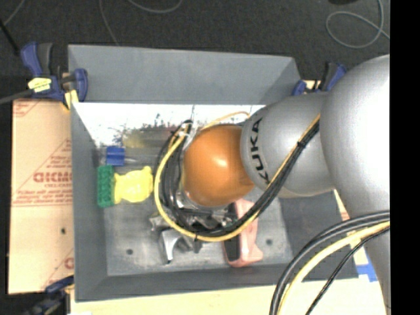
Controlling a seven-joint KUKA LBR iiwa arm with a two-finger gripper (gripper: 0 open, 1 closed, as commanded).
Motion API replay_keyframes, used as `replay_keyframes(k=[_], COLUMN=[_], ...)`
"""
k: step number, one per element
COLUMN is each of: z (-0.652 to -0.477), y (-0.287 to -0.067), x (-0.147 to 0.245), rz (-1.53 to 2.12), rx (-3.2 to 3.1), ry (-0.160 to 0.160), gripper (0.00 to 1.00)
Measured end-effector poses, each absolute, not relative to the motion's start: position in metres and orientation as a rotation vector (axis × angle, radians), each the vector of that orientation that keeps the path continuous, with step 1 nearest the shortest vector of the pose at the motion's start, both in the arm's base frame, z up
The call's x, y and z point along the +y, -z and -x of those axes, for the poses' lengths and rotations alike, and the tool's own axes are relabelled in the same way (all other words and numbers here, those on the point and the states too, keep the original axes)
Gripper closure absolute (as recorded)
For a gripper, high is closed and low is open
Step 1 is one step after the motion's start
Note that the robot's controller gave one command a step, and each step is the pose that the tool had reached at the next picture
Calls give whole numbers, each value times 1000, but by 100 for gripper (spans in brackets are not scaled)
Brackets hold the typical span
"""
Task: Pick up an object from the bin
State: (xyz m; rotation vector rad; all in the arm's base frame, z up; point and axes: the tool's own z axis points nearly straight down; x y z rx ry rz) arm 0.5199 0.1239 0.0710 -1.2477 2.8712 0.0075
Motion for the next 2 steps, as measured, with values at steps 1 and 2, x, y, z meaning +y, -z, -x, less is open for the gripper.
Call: replay_keyframes(k=[1,2], z=[-520,-503], y=[-71,-136], x=[124,132], rz=[1246,1195], rx=[2872,2894], ry=[-8,-10], gripper=[100,100])
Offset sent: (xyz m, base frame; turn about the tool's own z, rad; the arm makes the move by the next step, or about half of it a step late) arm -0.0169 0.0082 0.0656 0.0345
